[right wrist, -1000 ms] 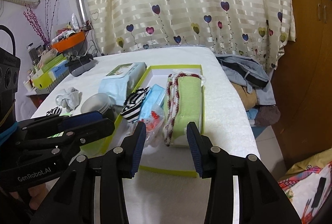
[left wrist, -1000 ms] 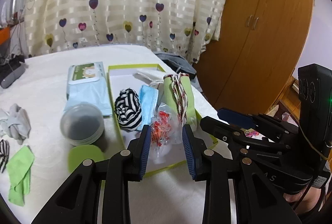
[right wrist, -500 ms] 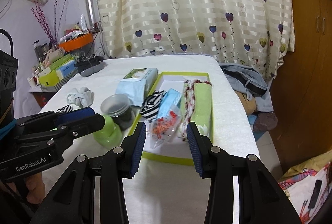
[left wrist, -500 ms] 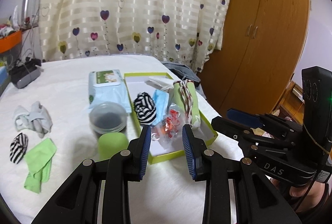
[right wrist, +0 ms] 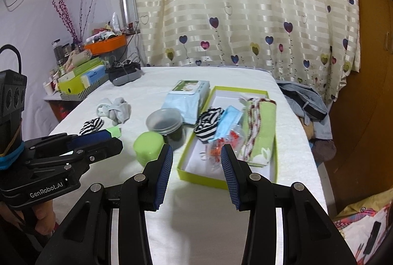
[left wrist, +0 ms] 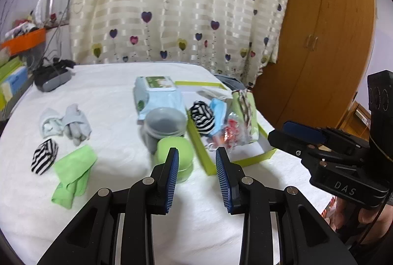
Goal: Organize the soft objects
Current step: 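Withdraw both tools from the box toward the green cloth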
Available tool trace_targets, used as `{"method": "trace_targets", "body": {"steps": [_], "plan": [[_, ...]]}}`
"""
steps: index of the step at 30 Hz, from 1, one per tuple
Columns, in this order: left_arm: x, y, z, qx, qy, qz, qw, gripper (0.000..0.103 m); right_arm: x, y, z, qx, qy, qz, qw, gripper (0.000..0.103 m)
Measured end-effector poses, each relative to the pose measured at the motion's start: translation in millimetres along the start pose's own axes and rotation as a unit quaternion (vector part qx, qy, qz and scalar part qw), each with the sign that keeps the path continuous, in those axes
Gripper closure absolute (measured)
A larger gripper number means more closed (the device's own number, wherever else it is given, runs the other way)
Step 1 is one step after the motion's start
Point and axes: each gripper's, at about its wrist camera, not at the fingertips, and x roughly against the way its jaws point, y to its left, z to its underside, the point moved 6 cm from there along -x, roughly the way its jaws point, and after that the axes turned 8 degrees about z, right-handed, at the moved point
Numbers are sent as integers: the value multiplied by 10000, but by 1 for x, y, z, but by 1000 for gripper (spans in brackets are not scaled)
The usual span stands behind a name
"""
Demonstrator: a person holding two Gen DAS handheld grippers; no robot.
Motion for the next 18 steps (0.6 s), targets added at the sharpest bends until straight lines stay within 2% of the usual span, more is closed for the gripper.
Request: {"method": "trace_targets", "body": {"steps": [18], "plan": [[20, 40, 3, 297, -128, -392, 9987, 73, -7, 46, -4, 333, -33, -463, 9984, 60]]}}
